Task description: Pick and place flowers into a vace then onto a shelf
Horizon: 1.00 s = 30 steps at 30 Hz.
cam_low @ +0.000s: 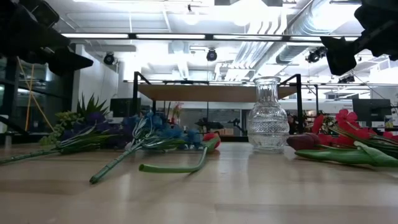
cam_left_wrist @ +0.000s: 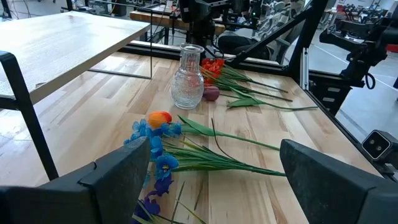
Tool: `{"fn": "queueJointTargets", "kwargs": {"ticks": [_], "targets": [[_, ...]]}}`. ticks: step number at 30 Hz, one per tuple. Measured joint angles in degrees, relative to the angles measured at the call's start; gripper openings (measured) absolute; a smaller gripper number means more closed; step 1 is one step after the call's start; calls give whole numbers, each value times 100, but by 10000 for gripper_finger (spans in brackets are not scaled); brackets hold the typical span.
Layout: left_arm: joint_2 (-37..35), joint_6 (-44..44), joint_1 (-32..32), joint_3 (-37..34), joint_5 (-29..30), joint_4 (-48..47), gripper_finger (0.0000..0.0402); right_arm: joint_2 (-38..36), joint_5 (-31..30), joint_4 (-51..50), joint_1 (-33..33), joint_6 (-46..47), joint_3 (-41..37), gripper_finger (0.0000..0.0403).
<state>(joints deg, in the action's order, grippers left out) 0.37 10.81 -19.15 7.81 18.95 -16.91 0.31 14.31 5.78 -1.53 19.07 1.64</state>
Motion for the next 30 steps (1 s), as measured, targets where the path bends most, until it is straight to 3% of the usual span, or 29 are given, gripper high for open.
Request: {"fn": "queueJointTargets", "kwargs": {"ticks": [22, 27, 30], "targets": [[1, 0, 0, 0, 3, 3, 390, 0, 0, 2, 0, -1, 1, 351], [1, 10, 1, 0, 407, 292, 390, -1, 0, 2, 1, -2, 1, 351], [2, 89, -1, 0, 347, 660, 390, -1, -2, 0, 1, 0, 0, 351]]}}
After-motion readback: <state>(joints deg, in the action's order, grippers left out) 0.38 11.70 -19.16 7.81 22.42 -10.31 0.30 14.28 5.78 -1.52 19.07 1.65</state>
